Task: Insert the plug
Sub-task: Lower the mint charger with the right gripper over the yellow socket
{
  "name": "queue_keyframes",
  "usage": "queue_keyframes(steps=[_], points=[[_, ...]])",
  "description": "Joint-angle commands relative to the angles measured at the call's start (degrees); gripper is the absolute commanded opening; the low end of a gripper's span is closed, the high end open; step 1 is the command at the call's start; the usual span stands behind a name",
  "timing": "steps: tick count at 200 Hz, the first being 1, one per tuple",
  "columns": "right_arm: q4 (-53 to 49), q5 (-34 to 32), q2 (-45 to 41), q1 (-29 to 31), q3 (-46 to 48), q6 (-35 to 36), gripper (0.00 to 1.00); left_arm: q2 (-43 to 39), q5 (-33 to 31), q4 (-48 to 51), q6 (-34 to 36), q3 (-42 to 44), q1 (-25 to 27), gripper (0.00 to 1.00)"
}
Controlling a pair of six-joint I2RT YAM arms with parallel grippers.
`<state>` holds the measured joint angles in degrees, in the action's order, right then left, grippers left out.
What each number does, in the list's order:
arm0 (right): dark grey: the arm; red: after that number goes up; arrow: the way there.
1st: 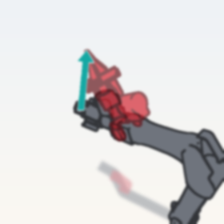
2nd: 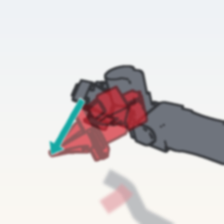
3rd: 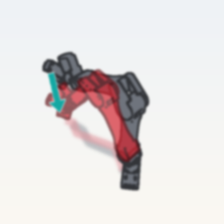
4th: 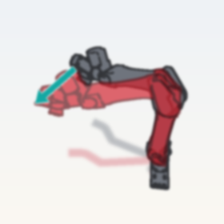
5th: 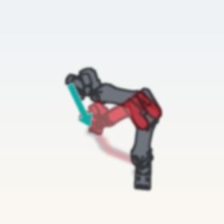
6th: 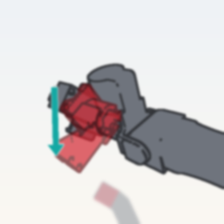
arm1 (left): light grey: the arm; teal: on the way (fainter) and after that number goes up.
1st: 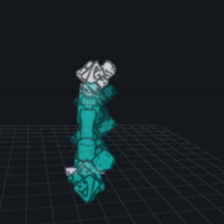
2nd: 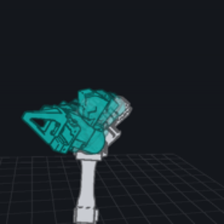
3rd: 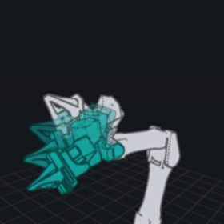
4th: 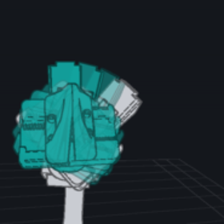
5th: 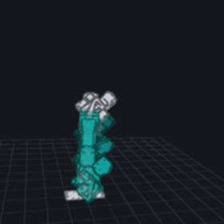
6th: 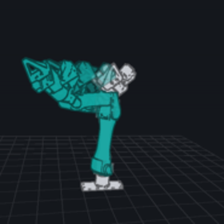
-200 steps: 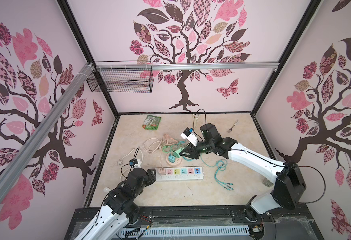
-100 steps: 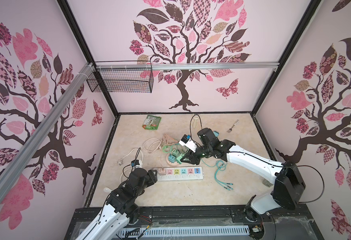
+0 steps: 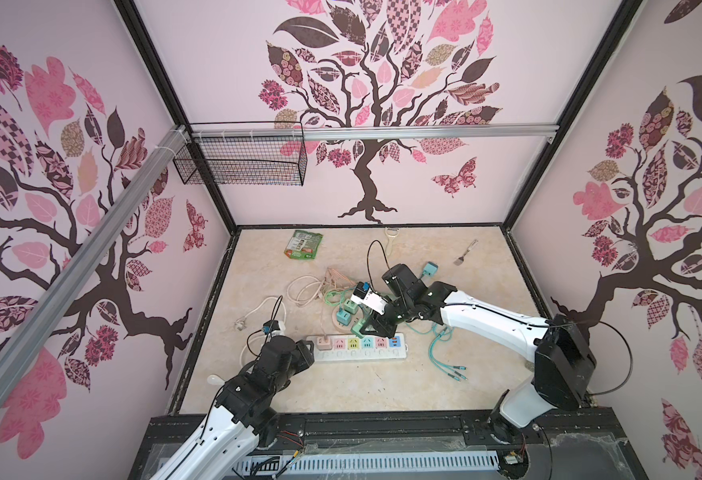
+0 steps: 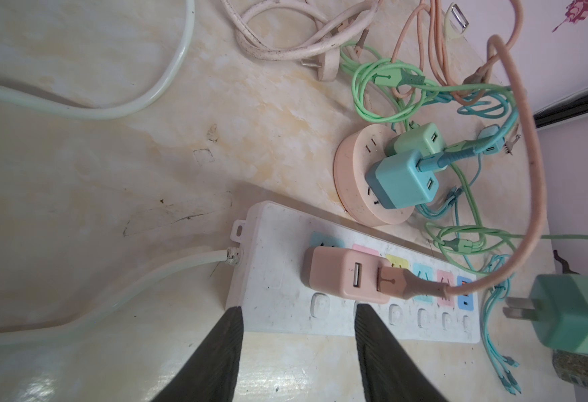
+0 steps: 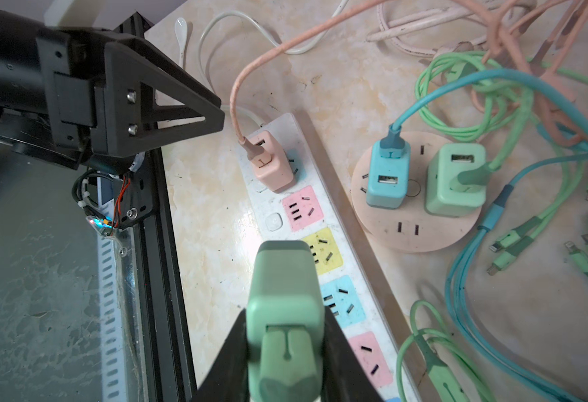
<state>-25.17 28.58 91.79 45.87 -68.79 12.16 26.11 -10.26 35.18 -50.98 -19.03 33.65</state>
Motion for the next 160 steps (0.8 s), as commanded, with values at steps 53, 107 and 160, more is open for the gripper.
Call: queue_keyframes(steps=[53, 107, 160], points=[[-4.7, -4.8, 4.4, 2.7, -5.3, 3.7, 0.22, 2.5, 1.7, -5.2, 0.0, 3.0, -0.4, 0.5], [-6.0, -7.6, 5.6, 4.0, -6.2, 5.4, 0.24, 5.1, 3.3, -7.8, 0.1, 3.7, -0.5, 0.45], [-8.4, -11.4, 8.1, 6.1, -7.8, 7.5, 0.24, 6.0, 3.1, -8.5, 0.2, 4.5, -0.5, 0.43]])
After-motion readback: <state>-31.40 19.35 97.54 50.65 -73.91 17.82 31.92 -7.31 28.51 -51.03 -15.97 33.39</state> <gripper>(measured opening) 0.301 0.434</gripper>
